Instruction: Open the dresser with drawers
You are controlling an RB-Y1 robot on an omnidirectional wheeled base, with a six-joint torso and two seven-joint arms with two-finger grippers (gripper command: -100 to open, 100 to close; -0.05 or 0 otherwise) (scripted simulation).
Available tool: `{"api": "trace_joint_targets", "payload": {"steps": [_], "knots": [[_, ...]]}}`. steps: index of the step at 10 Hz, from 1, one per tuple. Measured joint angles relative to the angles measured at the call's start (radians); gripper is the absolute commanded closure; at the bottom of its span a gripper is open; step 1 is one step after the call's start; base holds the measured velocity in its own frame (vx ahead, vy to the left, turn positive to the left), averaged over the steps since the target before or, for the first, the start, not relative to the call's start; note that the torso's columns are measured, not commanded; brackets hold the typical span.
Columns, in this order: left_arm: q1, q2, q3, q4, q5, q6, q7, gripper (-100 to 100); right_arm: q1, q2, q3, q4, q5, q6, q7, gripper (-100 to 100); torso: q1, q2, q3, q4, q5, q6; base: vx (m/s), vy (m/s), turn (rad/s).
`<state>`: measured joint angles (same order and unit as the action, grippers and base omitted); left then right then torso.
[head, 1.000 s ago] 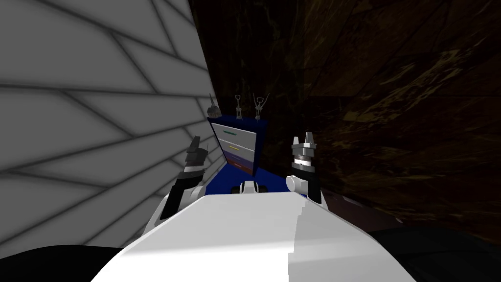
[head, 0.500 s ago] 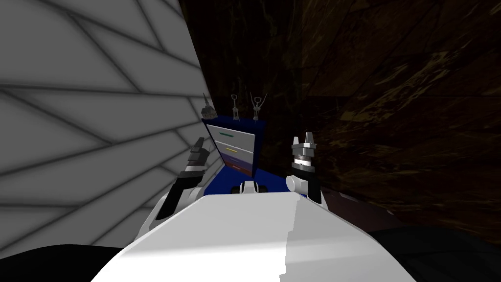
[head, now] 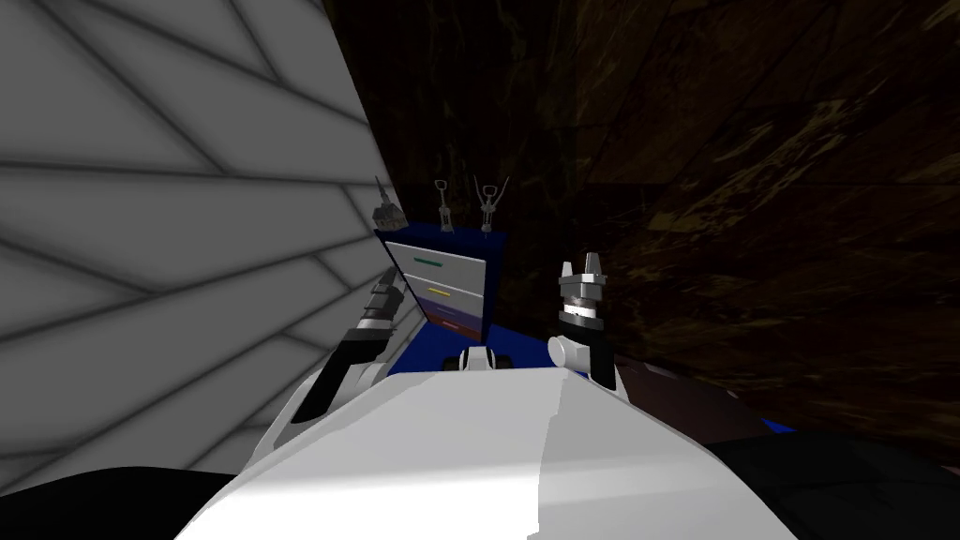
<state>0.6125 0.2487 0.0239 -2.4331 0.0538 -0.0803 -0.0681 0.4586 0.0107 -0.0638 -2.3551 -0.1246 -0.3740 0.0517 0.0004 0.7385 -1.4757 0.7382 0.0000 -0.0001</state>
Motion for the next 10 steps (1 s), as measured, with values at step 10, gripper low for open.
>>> {"api": "trace_joint_targets", "payload": {"steps": [10], "knots": [[0.055, 0.119, -0.019, -0.013, -0.009, 0.215, 0.033, -100, 0.0, 0.0, 0.0, 0.0, 0.0, 0.0, 0.0, 0, -0.001, -0.001, -0.001, 0.0, 0.0, 0.0, 0.069, 0.029, -0.113]]}}
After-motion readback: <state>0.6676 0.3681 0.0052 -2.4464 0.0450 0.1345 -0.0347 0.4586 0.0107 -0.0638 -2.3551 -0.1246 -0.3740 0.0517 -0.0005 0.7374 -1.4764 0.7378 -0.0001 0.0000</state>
